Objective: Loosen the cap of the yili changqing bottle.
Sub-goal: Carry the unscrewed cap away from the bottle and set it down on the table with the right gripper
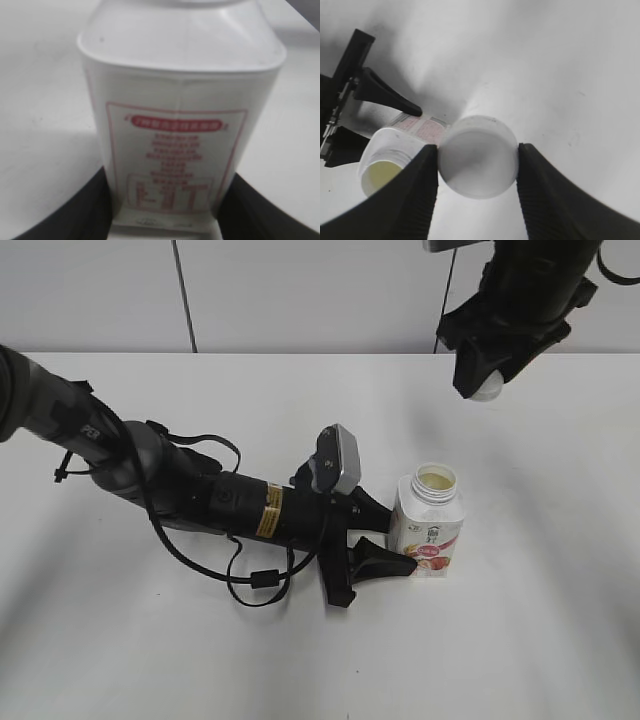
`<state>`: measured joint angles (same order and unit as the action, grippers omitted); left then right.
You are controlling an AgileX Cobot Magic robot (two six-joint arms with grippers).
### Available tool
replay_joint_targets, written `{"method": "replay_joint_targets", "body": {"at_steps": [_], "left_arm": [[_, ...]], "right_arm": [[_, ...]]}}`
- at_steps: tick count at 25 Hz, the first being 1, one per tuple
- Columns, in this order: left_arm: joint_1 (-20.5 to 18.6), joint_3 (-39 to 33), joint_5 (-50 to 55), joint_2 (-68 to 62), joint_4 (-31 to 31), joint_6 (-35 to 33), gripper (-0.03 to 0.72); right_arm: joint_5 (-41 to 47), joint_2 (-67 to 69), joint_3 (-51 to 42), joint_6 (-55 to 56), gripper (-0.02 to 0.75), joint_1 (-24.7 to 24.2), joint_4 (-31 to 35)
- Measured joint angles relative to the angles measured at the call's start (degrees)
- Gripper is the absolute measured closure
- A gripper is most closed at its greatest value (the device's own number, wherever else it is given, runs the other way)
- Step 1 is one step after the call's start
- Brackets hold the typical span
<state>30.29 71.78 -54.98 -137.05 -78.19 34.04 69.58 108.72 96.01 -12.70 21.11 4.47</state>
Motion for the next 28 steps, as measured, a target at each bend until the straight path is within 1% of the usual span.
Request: {"method": "replay_joint_targets", "body": {"at_steps": [5, 9, 12, 15, 20, 24, 28], "left_arm": [[0.0, 0.0, 0.0, 0.0, 0.0, 0.0, 0.309], [0.0, 0.0, -0.1, 0.0, 0.0, 0.0, 0.309], [0.0, 0.0, -0.1, 0.0, 0.0, 0.0, 0.309], [0.0, 0.0, -0.1, 0.0, 0.0, 0.0, 0.309], [0.0, 0.0, -0.1, 0.0, 0.0, 0.0, 0.309], [0.0, 0.0, -0.1, 0.0, 0.0, 0.0, 0.309], [0.0, 0.0, -0.1, 0.0, 0.0, 0.0, 0.309]], "right_arm": [[0.0, 0.0, -3.5, 1.4, 0.352, -5.1, 0.1], [-0.9, -0.2, -10.5, 2.1, 0.352, -8.4, 0.1], [-6.3, -1.6, -17.6, 3.1, 0.352, -9.9, 0.1], [-12.3, -2.0, -24.5, 4.6, 0.352, -10.2, 0.1], [-25.5, -2.0, -32.6, 7.6, 0.352, -10.3, 0.4], [-32.5, -1.7, -34.5, 9.4, 0.352, -10.3, 0.4], [-34.7, 1.0, -34.6, 10.8, 0.352, -10.3, 0.4]]}}
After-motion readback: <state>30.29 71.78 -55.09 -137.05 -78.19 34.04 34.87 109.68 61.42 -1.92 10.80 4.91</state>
